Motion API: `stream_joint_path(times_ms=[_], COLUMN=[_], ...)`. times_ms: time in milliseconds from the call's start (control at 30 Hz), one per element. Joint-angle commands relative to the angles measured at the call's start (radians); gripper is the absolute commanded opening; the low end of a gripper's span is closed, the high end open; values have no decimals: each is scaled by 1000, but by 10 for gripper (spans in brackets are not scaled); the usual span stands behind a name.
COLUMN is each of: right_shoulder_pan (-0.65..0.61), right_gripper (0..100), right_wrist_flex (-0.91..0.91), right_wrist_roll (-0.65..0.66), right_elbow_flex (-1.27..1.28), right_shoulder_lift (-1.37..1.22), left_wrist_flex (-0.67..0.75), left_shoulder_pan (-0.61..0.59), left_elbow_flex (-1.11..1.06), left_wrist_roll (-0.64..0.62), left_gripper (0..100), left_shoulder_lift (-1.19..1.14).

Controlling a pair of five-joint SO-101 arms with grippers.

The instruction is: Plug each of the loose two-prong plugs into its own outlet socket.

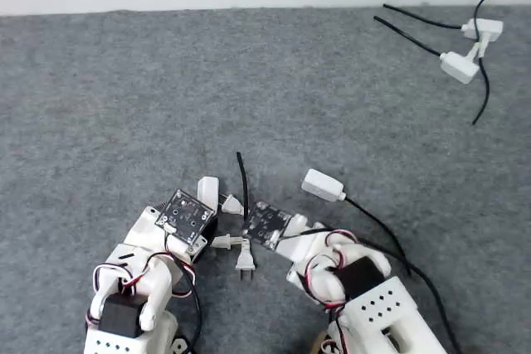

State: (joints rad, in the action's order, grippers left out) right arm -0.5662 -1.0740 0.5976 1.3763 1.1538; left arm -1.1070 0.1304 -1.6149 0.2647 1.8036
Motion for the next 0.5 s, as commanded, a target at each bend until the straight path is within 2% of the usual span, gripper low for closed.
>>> stream_joint_path(times_ms=[0, 133, 367, 467], right_shoulder_pan=[-22, 25, 321, 390], right_gripper=[155, 155, 155, 155], right_wrist_flex=[-7, 2, 101, 110], right_wrist_roll=[-17, -11, 153, 195], right_elbow_flex=[-35, -14, -6, -8], right_shoulder_lift=[-2, -1, -4, -4], left_wrist_flex=[28, 28, 26, 26], left_shoulder_pan=[9, 9, 9, 9], left_elbow_flex=[5, 5, 5, 7], left_wrist_roll=[6, 6, 6, 6], left_gripper=[235, 235, 235, 235], left_shoulder_lift=[6, 6, 6, 6])
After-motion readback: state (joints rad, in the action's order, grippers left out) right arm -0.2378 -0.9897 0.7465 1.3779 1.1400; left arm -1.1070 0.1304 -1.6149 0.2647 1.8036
